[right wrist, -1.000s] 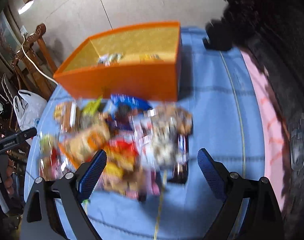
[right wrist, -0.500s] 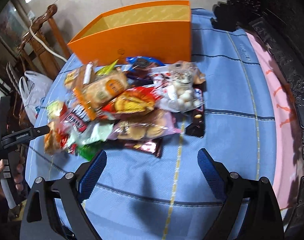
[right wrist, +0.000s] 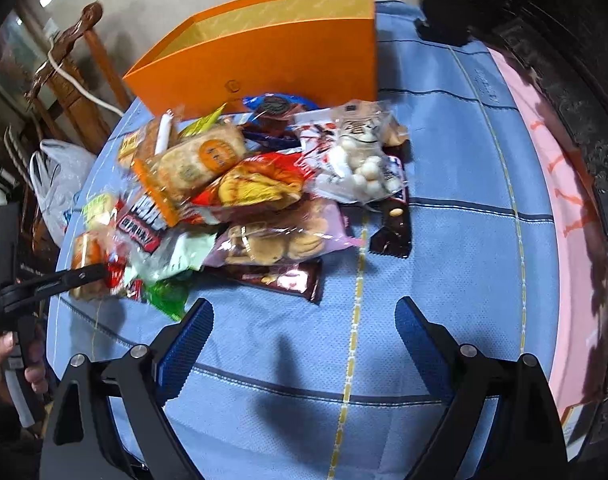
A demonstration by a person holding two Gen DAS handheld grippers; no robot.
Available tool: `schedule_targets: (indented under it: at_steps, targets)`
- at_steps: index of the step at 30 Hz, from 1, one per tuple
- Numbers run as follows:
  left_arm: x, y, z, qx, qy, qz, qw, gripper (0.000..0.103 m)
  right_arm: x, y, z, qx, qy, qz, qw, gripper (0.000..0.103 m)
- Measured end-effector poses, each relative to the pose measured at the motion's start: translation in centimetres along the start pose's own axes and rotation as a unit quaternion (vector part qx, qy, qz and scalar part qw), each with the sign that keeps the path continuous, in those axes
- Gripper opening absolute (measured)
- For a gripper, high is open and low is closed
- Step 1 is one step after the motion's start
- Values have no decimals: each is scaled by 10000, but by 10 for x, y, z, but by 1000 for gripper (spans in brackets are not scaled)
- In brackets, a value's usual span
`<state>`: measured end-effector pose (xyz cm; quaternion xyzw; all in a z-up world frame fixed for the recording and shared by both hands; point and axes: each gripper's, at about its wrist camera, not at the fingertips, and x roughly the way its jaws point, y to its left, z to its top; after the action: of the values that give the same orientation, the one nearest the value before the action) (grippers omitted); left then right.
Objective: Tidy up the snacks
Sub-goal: 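Grasp a puffed cracker bag with the left gripper while the right grasps wafer rolls, then carry both snacks into the orange box and open both grippers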
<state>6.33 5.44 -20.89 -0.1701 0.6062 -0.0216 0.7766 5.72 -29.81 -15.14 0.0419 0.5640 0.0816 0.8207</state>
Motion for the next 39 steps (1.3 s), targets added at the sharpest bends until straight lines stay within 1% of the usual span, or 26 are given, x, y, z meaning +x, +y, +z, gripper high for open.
schedule_targets:
  at_steps: [1,3,5,8,10,13,15,17,18,19,20,21,22,23,24,25,26,27,28,29,30,31,33,36,39]
  targets:
    - [-3,2,-1,-9,-25,-32,10000,46,0,-1,1,-4,-37,0,10000,93]
    - [-11,3,-1,64,-120,97,9999,46,1,-1,4,6,-77,-3,10000,93]
    - [-18,3,-2,82,-184,75,9998,46,0,-4,9,107,-154,64,9998,93]
    - [-27,5,-4,127,-266,142,9995,46,-1,-4,24,231,-209,172,9994,93]
    - [-31,12,-2,126,-283,172,9994,46,-3,4,36,170,-279,275,9991,93]
    - [-31,11,1,113,-255,181,9994,46,-2,30,60,-10,-361,500,9981,92]
    - [-31,12,3,132,-231,178,9995,46,4,49,75,-148,-321,682,9970,86]
    - [-27,9,4,138,-211,177,9995,46,15,62,88,-205,-209,770,9966,76]
    - [-26,11,5,127,-197,172,9996,46,24,69,95,-176,-115,828,9963,75]
    - [-26,12,6,115,-192,169,9996,46,33,75,101,-169,-4,790,9967,73]
    - [-26,13,7,103,-194,170,9996,46,43,78,103,-135,140,698,9974,64]
    - [-26,15,9,92,-197,168,9996,46,51,79,103,-49,293,715,9970,59]
    - [-27,17,10,82,-202,156,9996,46,60,79,102,67,462,741,9962,56]
    - [-27,18,11,66,-209,152,9996,46,67,81,100,95,590,714,9957,50]
    - [-27,21,13,35,-210,141,9997,46,72,82,95,87,666,786,9946,49]
    - [-26,23,14,12,-198,128,9997,46,73,82,91,102,671,908,9936,49]
    - [-24,24,16,-11,-182,116,9998,46,74,83,87,86,661,1018,9926,46]
    - [-23,25,17,-23,-169,112,9998,46,73,87,83,-59,634,1030,9926,42]
    - [-21,26,18,-35,-145,108,9998,46,72,89,81,-149,608,1017,9928,36]
    - [-18,27,19,-46,-103,99,9999,46,71,89,79,-156,584,1037,9928,27]
    - [-16,27,20,-41,-85,95,9999,46,70,86,78,-102,584,1058,9926,22]
    - [-16,26,21,-20,-79,90,9999,46,66,82,78,-69,518,1126,9923,22]
    - [-17,25,24,22,-116,77,9999,46,54,77,78,-138,336,1108,9932,22]
    - [-22,25,31,31,-185,59,9998,46,28,69,81,-222,43,1188,9927,22]
    - [-35,18,41,111,-364,34,9993,46,6,65,90,-296,-248,1215,9918,22]
